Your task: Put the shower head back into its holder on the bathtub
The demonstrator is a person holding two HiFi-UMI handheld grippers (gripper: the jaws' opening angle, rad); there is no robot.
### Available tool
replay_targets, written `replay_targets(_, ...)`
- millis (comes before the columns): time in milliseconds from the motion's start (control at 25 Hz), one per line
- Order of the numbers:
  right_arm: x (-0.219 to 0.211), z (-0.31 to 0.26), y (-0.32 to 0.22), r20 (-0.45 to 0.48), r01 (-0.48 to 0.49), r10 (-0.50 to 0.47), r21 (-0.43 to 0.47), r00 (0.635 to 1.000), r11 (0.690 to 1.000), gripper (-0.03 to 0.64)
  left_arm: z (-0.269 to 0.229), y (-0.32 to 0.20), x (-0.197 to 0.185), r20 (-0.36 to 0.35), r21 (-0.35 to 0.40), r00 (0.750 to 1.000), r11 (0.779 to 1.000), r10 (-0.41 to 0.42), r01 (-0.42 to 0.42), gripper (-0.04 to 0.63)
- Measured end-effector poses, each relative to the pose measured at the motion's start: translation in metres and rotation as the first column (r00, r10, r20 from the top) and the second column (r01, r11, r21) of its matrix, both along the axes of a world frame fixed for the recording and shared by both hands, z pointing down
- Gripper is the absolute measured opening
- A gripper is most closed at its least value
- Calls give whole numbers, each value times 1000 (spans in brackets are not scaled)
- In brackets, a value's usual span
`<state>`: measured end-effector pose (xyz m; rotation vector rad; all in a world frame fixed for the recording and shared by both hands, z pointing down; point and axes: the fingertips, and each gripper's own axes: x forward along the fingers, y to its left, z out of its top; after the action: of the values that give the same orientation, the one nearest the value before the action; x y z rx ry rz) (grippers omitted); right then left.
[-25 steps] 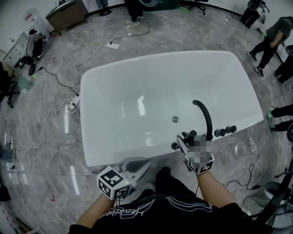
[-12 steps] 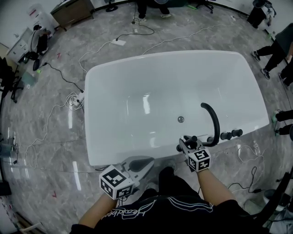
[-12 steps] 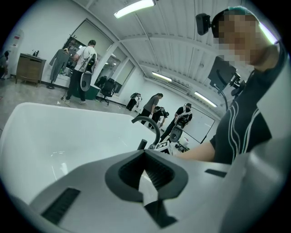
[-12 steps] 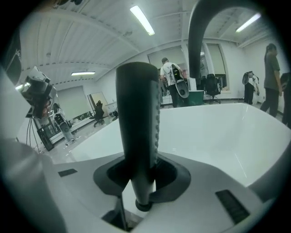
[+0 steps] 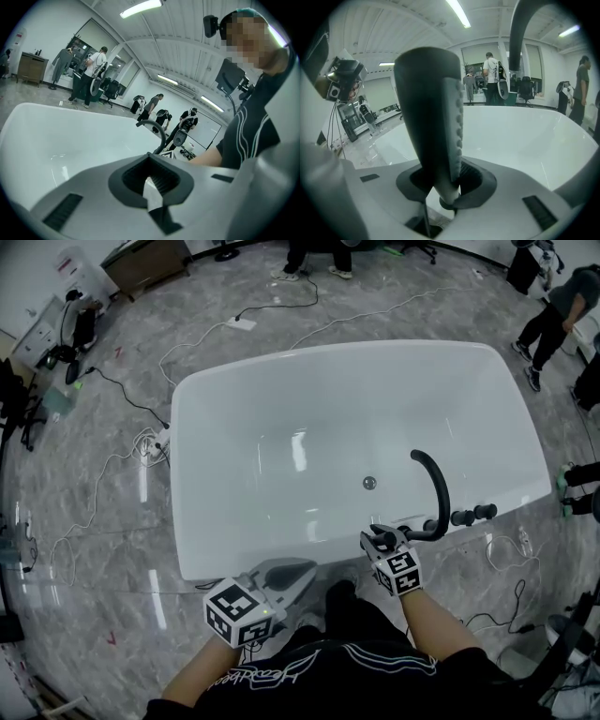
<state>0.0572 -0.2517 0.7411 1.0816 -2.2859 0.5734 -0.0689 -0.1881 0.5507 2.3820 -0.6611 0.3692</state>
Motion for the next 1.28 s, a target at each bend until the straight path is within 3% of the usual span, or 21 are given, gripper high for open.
replay_targets(200, -7, -1, 4, -49, 6, -6, 6, 999, 1000, 112, -4, 3, 3, 1, 4, 1000, 1000, 13, -13, 5)
replay_targets(400, -10, -24, 6, 19, -38, 38, 33, 999, 999, 114, -13, 10, 6, -17, 26, 998, 998, 55, -54, 5)
replay_targets(720, -2, -128, 24, 85, -110, 96, 176, 992, 978, 138, -49, 30, 19, -56, 90, 988, 986, 143, -138, 5)
replay_targets(920, 9, -208, 57, 143, -154, 116, 291, 983, 944, 138, -79, 41, 41, -63, 191, 962, 949, 267, -251, 5)
replay_targets(1280, 5, -314, 173, 286, -108, -1, 362, 958, 926, 103, -126, 102, 60, -16, 291, 910, 872, 415, -393, 5)
